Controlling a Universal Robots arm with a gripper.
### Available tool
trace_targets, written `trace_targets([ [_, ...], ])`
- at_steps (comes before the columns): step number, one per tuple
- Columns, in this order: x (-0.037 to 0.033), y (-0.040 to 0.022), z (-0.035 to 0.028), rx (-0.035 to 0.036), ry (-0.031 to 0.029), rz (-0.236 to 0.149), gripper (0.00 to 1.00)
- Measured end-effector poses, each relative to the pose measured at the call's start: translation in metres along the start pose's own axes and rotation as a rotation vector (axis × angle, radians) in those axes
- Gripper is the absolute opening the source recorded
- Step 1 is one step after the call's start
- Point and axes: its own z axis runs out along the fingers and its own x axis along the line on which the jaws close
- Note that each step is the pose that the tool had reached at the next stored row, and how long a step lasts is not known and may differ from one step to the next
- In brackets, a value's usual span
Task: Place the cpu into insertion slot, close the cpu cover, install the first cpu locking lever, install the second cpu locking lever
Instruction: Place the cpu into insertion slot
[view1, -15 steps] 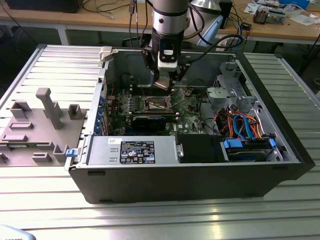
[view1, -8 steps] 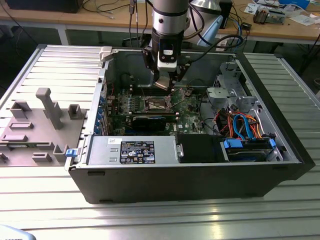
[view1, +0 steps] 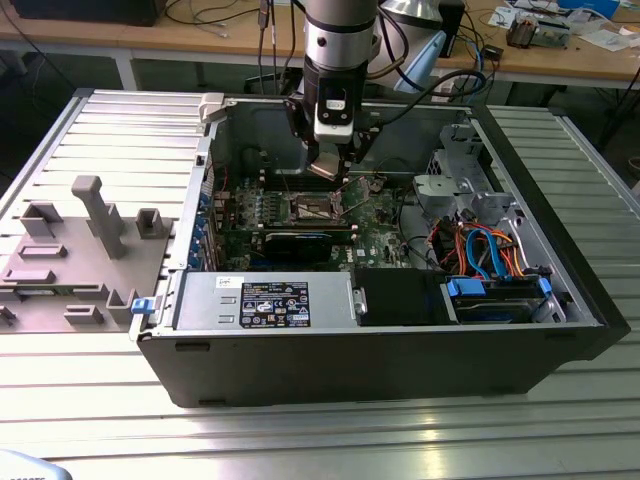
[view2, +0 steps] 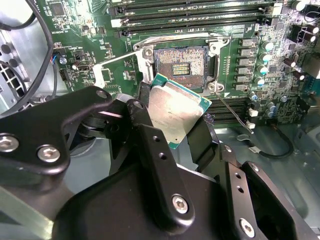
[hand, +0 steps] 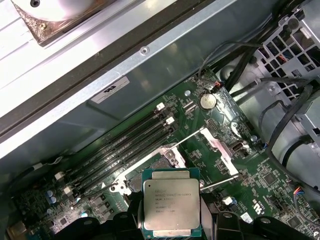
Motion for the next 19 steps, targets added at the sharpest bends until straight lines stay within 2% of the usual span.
trace_targets([
  [19,0.0000,0.0000,0.0003,-0.0005,-0.0024,0.028,0.55],
])
